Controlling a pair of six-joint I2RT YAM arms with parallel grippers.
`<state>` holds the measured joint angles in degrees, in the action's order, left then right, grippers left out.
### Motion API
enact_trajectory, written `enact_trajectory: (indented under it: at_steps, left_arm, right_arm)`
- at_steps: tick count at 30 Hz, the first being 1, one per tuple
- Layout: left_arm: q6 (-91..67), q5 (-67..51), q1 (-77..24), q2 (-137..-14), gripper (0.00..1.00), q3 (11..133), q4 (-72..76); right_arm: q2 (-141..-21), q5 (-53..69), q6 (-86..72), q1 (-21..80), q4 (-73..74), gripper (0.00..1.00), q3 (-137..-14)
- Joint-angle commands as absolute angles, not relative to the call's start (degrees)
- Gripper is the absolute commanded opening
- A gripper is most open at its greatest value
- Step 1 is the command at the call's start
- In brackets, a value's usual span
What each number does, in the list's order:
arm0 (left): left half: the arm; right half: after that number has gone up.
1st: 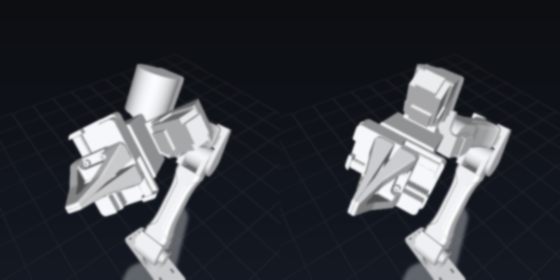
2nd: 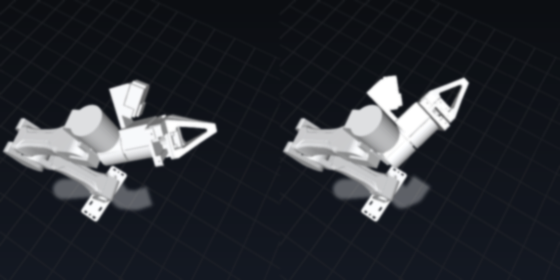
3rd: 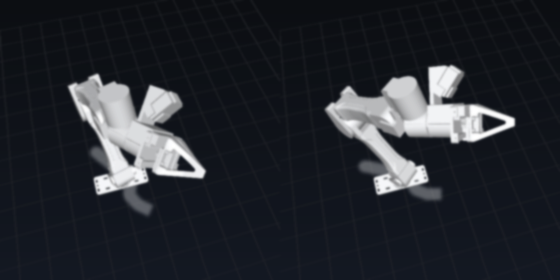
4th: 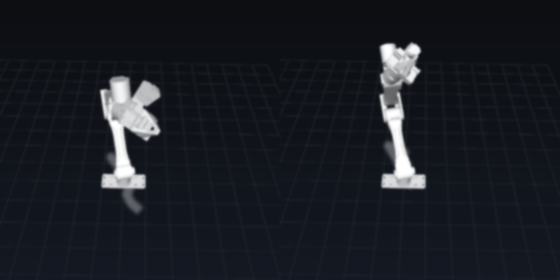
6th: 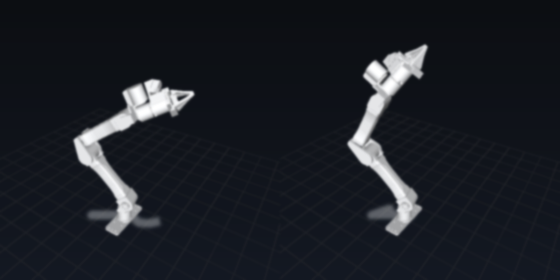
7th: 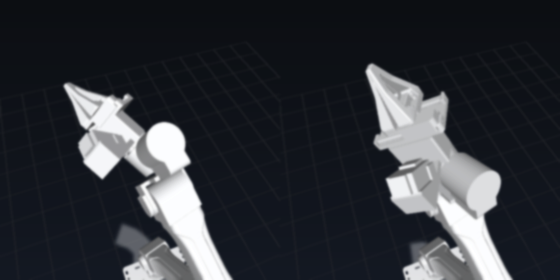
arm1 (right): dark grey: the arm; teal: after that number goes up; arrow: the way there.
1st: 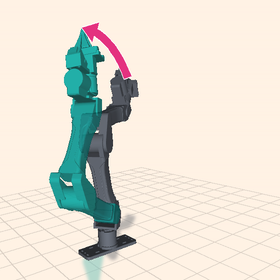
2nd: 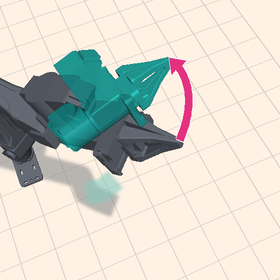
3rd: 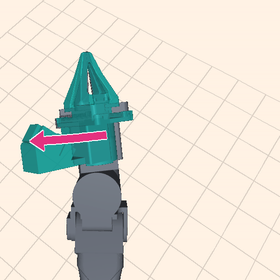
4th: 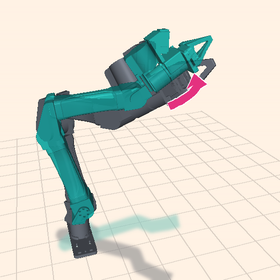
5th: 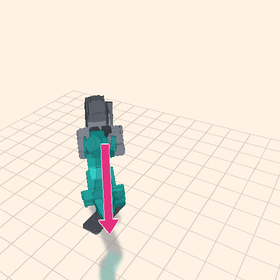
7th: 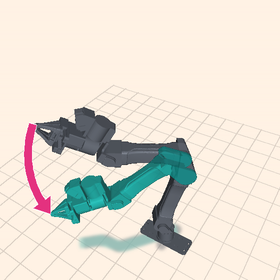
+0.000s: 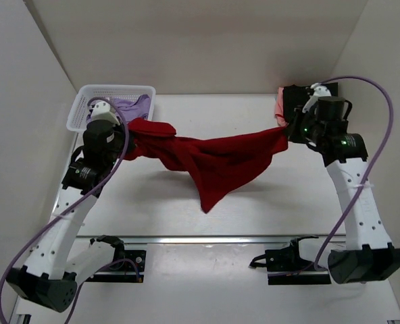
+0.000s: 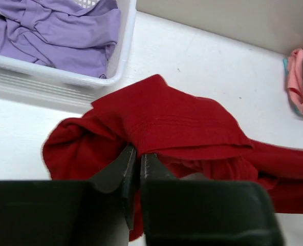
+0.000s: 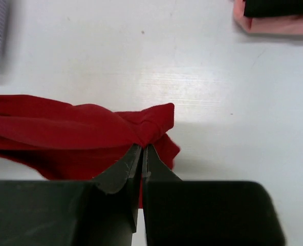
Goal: Fold and stack the t-shirts
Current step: Flatten out the tshirt
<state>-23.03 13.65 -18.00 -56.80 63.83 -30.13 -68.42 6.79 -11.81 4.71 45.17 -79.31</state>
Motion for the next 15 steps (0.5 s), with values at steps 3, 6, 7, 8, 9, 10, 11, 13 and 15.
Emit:
enact_trajectory:
  at_steps: [3,6,7,8,9,10,11,13,15]
  left_arm:
    - [-19.78,7.57,-15.73,-53.79,0.03,64.43,-36.29]
    - [-20.74,6.51,-16.52,-51.07,0.0,59.61,-34.64]
    - [-21.7,5.72,-16.26,-50.02,0.0,57.68,-33.5]
    - [-22.32,5.1,-16.0,-49.49,0.0,57.05,-33.23]
    - [-22.5,4.75,-16.0,-49.83,0.01,55.82,-32.87]
    - [-22.24,4.4,-15.91,-50.27,0.02,55.03,-33.05]
    - [-22.41,4.48,-16.17,-50.36,0.02,54.5,-32.96]
    - [-22.5,4.39,-16.26,-50.62,0.03,52.31,-32.78]
    - [-23.11,3.61,-15.56,-50.27,0.04,50.37,-32.08]
  right_arm:
    - [-67.66,8.44,-12.47,0.44,48.32,0.0,-81.04]
    - [-71.62,7.22,-10.81,1.13,49.75,0.0,-78.15]
    - [-73.46,6.42,-10.29,1.23,49.66,0.0,-77.7]
    - [-74.43,4.76,-9.67,1.14,49.31,0.1,-77.09]
    - [-76.62,2.74,-9.67,1.14,49.83,0.18,-78.12]
    - [-78.64,0.11,-10.1,2.1,50.7,0.3,-78.92]
    - [-79.62,-2.0,-9.76,3.33,50.97,0.42,-81.19]
    - [-79.72,-5.35,-8.98,9.46,50.11,0.57,-82.7]
    - [-78.84,-2.14,-9.05,15.01,47.04,0.59,-80.08]
